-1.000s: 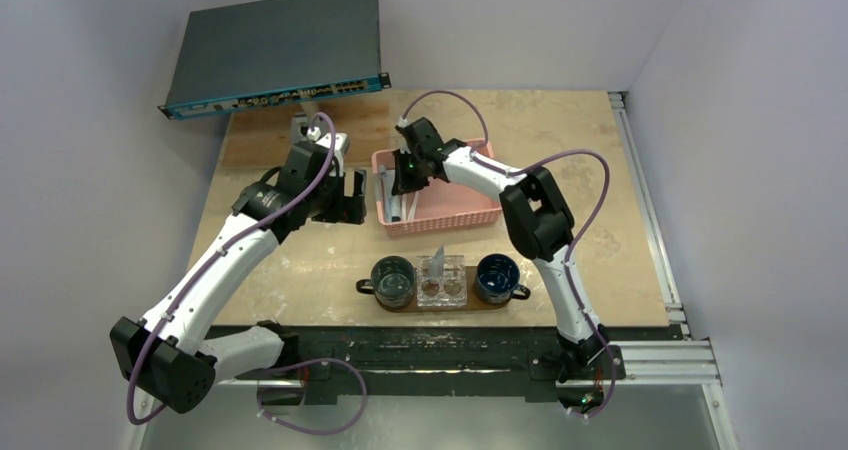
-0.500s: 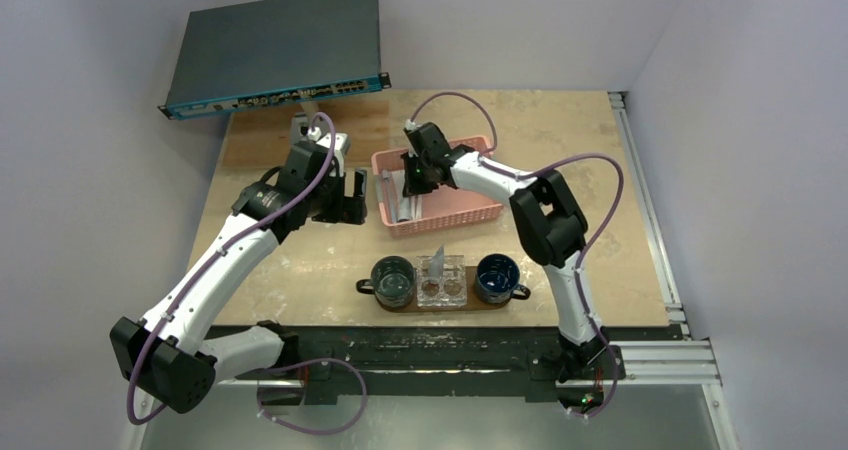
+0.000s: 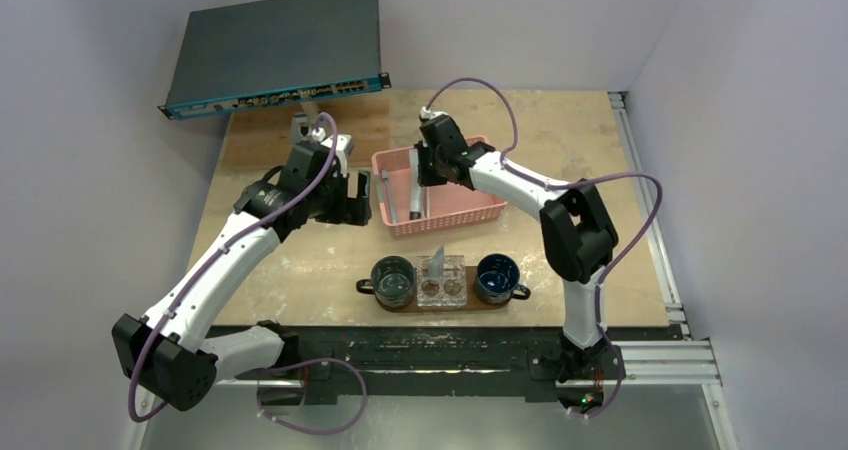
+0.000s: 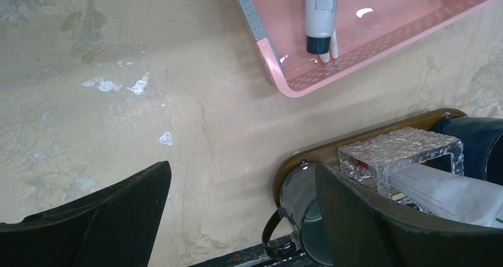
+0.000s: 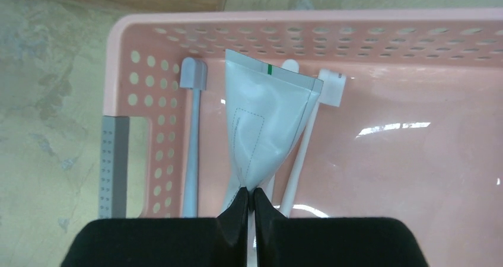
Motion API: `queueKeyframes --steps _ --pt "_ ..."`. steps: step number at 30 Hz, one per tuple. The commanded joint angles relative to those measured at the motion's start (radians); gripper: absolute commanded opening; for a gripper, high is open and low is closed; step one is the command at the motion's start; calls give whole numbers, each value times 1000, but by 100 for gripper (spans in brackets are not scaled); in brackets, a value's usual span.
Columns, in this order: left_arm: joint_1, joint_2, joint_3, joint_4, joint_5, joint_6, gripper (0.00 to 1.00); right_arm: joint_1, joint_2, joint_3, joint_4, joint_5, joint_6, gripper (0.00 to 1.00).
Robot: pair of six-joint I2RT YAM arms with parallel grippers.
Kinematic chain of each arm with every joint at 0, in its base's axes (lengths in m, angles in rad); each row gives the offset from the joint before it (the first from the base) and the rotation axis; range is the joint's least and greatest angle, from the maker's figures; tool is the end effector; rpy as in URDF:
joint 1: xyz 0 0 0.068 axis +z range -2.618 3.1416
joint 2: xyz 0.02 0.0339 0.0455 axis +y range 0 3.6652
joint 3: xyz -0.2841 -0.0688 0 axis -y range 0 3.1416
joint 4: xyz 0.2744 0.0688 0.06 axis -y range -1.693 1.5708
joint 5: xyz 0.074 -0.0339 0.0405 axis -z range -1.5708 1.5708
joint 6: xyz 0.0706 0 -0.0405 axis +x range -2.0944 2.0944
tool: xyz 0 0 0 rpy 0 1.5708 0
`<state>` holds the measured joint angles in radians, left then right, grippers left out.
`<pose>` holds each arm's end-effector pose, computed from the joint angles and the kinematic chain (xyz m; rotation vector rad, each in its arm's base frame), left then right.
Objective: Prepare toiletry sets of a toothbrush and toothpaste on the tray
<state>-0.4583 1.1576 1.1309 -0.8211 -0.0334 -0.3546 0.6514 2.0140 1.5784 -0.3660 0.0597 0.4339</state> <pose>0.2499 -0.1206 0.3179 0.1113 2.4425 -0.3280 0.4132 0.3098 0.2050 -0.2333 2.4059 0.4434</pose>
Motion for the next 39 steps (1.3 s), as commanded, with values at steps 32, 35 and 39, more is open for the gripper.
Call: queueKeyframes --steps 32,35,39 --pt "7 29 52 340 419 -141 99 -5 -562 -176 144 -34 117 0" --pt "8 31 38 406 459 -170 99 -3 -588 -184 141 -80 135 0" --pt "7 41 28 475 505 -193 99 -3 -623 -199 141 -129 152 0"
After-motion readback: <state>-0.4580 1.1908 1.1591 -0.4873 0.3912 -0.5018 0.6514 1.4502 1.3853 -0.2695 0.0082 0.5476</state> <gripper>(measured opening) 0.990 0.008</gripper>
